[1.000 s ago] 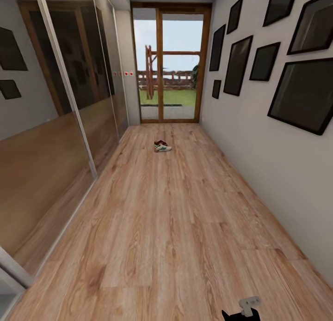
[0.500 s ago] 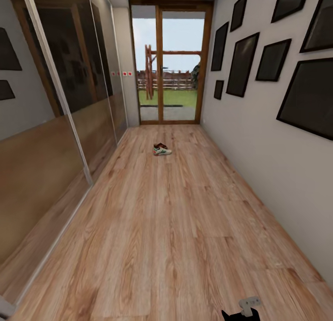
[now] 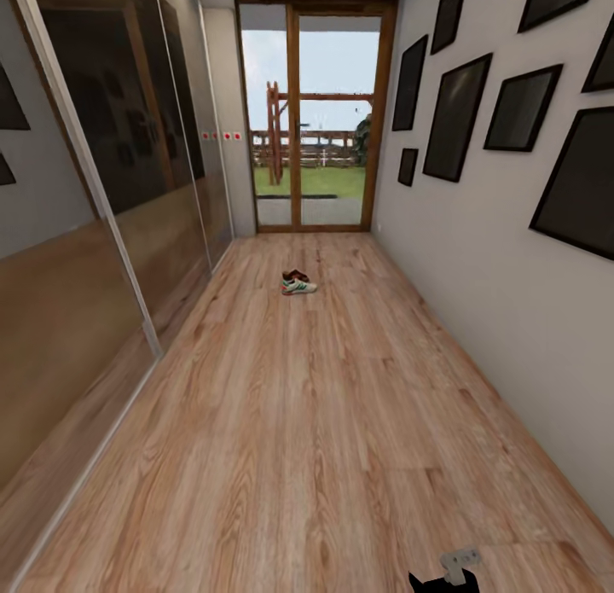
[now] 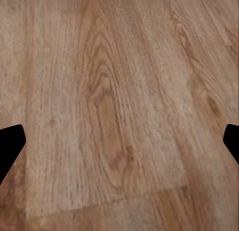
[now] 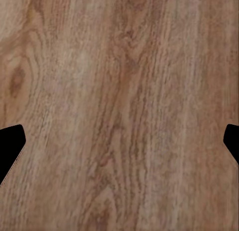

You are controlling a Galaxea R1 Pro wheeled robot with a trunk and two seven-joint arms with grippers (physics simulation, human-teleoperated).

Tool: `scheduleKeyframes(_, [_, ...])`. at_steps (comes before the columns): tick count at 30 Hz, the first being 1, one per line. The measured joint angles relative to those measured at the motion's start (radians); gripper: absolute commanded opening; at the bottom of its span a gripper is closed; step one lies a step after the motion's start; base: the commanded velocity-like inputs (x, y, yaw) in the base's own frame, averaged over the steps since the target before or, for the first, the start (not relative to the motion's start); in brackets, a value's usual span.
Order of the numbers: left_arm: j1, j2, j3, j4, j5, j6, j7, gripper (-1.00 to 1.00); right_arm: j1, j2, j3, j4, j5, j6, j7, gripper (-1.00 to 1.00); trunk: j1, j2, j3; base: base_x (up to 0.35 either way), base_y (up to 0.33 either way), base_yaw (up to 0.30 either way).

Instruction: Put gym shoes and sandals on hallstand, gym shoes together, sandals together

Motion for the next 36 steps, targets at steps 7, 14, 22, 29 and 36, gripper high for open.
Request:
scheduleKeyframes(7, [0.000, 0.000, 0.000, 0.000, 0.000, 0.000, 0.000, 1.00, 0.000, 0.000, 0.000, 0.000, 0.000, 0.000, 0.000, 1.00, 0.000, 0.000, 0.000, 0.335, 0.000, 0.000])
scheduleKeyframes(14, [0.000, 0.000, 0.000, 0.000, 0.000, 0.000, 0.000, 1.00, 0.000, 0.000, 0.000, 0.000, 0.000, 0.000, 0.000, 1.00, 0.000, 0.000, 0.000, 0.335, 0.000, 0.000])
scheduleKeyframes(22, [0.000, 0.000, 0.000, 0.000, 0.000, 0.001, 0.000, 1.00, 0.000, 0.001, 0.000, 0.000, 0.000, 0.000, 0.000, 1.00, 0.000, 0.000, 0.000, 0.335, 0.000, 0.000])
scheduleKeyframes(29, [0.000, 0.000, 0.000, 0.000, 0.000, 0.001, 0.000, 1.00, 0.000, 0.001, 0.000, 0.000, 0.001, 0.000, 0.000, 1.00, 0.000, 0.000, 0.000, 0.335, 0.000, 0.000])
scheduleKeyframes(36, [0.000, 0.000, 0.000, 0.000, 0.000, 0.001, 0.000, 1.00, 0.000, 0.001, 0.000, 0.000, 0.001, 0.000, 0.000, 1.00, 0.000, 0.000, 0.000, 0.335, 0.000, 0.000])
